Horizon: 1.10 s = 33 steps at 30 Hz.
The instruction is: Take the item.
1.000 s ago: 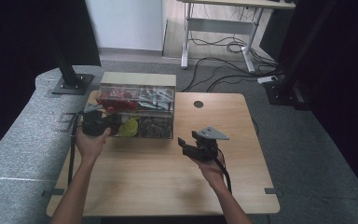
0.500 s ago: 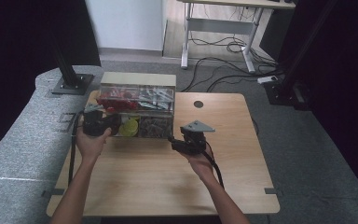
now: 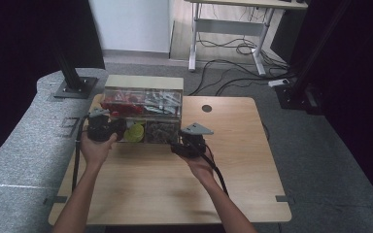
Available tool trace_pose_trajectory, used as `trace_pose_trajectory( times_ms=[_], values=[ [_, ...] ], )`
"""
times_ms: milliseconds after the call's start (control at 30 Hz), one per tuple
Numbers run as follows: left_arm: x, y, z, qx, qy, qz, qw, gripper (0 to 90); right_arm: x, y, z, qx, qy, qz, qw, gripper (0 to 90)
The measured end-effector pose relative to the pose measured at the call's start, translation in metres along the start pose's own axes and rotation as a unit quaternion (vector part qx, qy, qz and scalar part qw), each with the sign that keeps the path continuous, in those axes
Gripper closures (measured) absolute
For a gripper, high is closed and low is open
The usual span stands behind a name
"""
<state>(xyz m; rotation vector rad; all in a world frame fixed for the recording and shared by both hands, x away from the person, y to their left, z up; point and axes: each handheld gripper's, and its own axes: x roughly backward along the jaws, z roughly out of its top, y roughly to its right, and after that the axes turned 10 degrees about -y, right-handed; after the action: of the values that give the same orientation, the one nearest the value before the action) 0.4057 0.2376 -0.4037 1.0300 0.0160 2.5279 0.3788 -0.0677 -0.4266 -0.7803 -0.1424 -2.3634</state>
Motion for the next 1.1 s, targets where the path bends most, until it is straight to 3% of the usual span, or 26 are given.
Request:
trace_pose_trajectory(
  times_ms=[1100],
  values=[
    [-0.001,0.003,0.002,-0.002,-0.005,-0.002,1.0000,90.0,-0.052,-0.010,0.002,0.009,-0.028,0.003,0.9996,50.2]
  ],
)
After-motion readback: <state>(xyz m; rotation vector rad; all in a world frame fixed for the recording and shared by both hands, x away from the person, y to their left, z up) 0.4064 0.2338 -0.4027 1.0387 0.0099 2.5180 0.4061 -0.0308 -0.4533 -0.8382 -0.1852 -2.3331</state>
